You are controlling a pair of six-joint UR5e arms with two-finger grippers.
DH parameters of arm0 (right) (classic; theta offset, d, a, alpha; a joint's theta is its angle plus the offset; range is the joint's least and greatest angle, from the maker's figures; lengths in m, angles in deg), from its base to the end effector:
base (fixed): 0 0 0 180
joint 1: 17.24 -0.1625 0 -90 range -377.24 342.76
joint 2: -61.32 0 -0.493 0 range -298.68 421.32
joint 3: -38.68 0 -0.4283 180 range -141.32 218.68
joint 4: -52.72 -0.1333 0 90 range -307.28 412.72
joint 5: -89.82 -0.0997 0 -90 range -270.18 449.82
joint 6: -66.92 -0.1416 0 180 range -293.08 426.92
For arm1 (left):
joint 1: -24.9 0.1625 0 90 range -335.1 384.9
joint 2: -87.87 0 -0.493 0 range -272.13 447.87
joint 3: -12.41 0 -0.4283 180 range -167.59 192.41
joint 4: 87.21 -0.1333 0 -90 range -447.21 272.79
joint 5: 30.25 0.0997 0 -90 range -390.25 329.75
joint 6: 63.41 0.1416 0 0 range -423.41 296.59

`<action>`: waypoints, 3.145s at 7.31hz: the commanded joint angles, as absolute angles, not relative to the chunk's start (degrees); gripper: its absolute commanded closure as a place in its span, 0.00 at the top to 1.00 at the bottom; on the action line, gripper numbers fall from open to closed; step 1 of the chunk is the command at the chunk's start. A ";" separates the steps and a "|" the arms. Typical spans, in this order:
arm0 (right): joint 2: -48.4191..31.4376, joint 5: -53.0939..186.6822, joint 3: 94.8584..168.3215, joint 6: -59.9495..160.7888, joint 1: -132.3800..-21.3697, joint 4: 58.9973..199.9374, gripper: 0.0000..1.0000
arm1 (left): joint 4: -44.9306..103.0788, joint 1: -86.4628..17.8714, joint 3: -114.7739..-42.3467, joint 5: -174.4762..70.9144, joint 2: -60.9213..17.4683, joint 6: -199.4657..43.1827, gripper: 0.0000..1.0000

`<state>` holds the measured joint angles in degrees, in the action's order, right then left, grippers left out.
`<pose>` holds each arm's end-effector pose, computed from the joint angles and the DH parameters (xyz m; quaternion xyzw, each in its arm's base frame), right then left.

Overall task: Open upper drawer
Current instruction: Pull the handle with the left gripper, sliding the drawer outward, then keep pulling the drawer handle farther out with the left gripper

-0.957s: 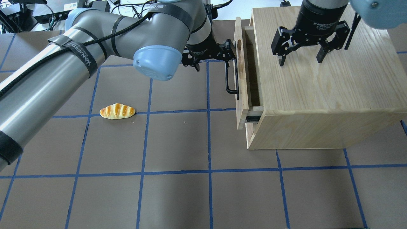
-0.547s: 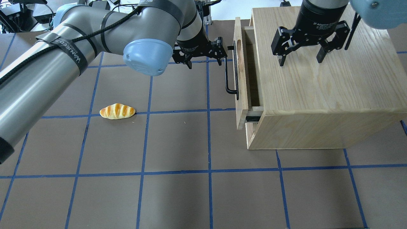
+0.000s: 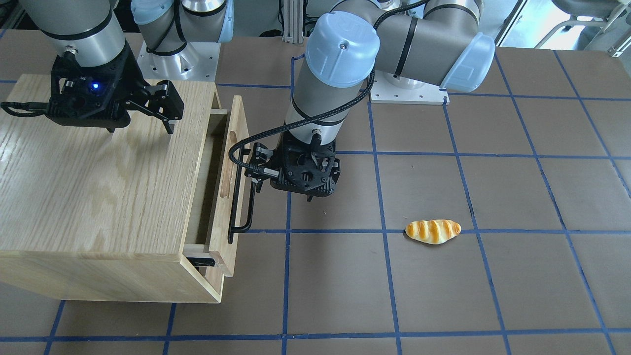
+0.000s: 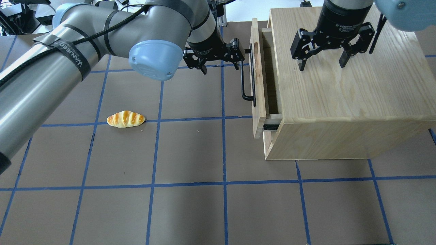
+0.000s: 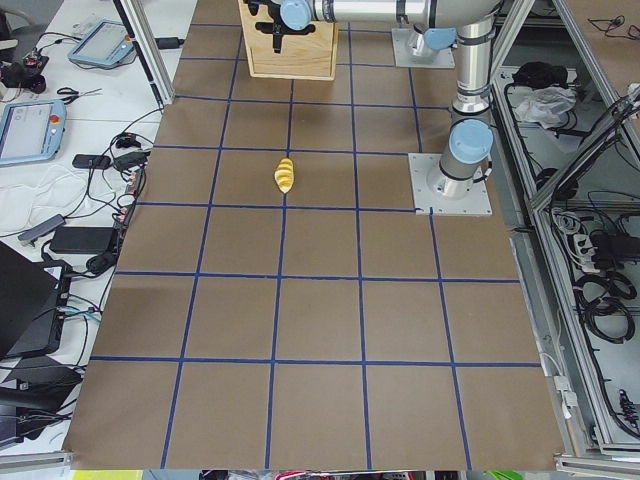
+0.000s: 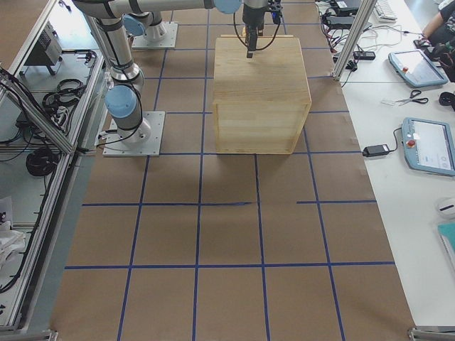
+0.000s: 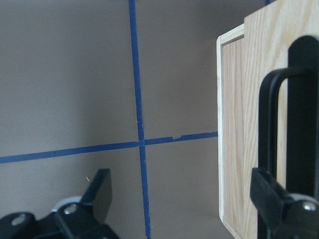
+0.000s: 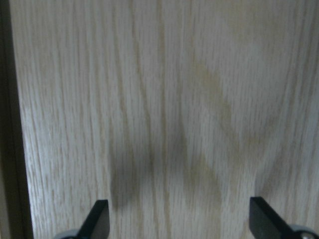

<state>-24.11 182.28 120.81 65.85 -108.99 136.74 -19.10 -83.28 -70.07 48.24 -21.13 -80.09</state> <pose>0.1443 -0.5557 0.5326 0.0064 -0.9995 -0.0228 0.0220 -0.3729 -0.6178 0.4249 -0.0221 -0.9907 0.0562 0.1223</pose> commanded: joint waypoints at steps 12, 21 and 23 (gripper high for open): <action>-24.11 182.28 120.77 65.78 -109.00 136.74 1.00 | -21.29 -83.38 -70.30 45.07 -22.70 -80.37 1.00; -24.11 182.28 120.77 65.78 -109.00 136.74 1.00 | -21.29 -82.77 -69.94 48.94 -23.14 -78.88 1.00; -24.11 182.28 120.77 65.78 -109.00 136.74 1.00 | -21.11 -82.59 -69.94 50.52 -23.14 -78.79 1.00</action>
<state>-24.11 182.28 120.79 65.78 -109.00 136.74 -21.24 -82.72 -69.95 49.58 -23.18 -78.88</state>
